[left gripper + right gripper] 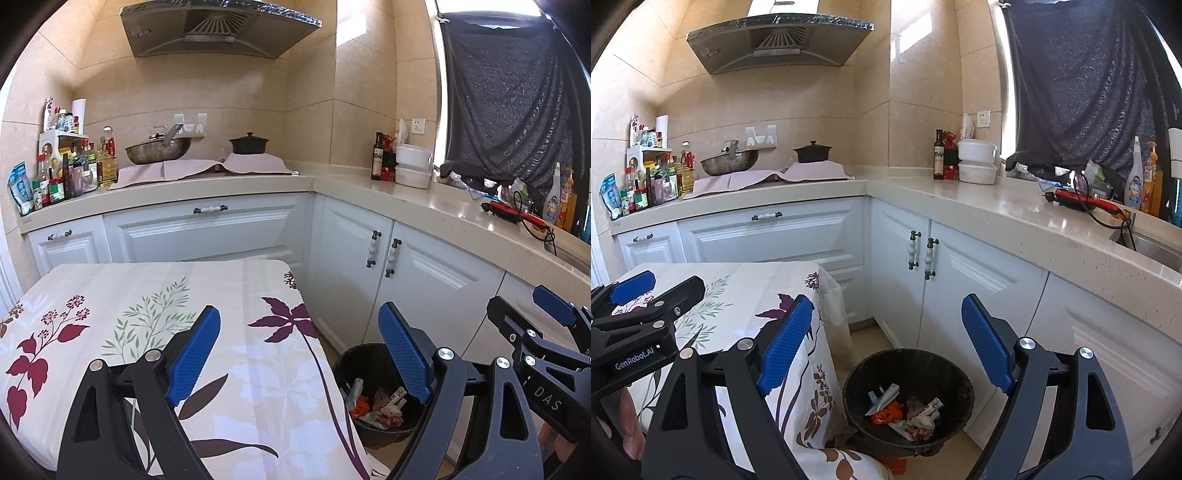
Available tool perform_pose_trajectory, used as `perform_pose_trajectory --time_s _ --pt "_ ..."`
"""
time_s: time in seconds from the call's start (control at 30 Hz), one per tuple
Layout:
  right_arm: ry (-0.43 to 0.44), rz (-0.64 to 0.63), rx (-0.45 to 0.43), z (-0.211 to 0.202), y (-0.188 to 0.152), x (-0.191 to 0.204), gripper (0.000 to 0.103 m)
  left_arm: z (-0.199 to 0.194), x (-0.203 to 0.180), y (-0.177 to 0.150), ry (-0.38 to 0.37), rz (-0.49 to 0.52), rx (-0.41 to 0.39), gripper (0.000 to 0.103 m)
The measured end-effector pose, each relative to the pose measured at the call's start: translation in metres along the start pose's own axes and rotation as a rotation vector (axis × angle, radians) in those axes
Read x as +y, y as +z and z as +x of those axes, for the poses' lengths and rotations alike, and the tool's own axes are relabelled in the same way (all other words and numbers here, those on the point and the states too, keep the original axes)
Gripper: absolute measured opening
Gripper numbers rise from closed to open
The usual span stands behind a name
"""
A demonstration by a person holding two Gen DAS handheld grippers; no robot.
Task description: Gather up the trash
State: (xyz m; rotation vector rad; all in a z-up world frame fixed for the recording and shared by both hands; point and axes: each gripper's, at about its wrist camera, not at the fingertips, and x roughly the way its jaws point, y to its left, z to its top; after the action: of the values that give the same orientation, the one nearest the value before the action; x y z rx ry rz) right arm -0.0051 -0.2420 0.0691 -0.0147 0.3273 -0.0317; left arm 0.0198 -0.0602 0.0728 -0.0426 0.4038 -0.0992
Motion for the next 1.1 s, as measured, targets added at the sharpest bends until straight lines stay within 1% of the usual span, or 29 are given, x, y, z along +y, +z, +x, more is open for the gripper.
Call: perform_pose_trajectory --time_s 0.47,1.1 --pt "-0.003 -0.006 -0.012 -0.0046 0.0012 0.0017 0.081 -0.0043 0.0054 -0.0021 0.001 -0.012 -0.004 0.085" --pt "-0.001 -0.008 -0.008 -0.0045 -0.0003 0.0061 0.081 -0.0037 0.0086 -0.0041 0.005 -0.015 0.003 0.085"
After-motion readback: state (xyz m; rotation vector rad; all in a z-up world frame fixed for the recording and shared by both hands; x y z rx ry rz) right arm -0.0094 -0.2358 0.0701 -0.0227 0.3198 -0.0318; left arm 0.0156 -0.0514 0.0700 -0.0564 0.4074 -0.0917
